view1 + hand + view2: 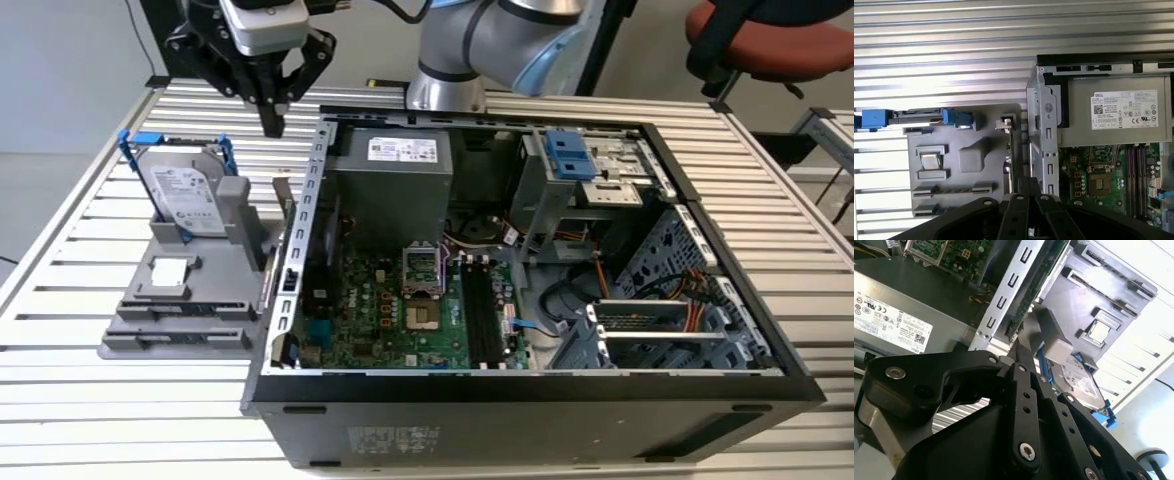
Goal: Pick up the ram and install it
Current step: 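Reach for the ram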
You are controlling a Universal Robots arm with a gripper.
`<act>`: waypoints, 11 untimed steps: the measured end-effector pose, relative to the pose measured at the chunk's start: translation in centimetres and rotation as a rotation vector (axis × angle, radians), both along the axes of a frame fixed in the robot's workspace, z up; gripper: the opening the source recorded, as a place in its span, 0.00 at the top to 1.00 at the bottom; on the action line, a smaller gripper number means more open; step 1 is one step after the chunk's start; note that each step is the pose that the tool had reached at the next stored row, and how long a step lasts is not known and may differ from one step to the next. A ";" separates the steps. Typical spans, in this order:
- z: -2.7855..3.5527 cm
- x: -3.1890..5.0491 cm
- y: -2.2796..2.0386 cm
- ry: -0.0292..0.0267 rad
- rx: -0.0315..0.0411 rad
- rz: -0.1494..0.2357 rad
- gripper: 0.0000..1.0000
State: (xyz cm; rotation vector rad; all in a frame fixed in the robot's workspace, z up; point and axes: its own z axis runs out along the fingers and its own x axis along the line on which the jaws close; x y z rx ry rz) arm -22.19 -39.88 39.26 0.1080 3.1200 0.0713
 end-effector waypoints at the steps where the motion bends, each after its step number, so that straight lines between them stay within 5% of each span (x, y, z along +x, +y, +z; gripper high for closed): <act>1: 0.00 -0.27 0.00 0.0000 0.0000 0.001 1.00; 11: 0.00 -3.31 0.00 0.0000 0.0000 0.004 1.00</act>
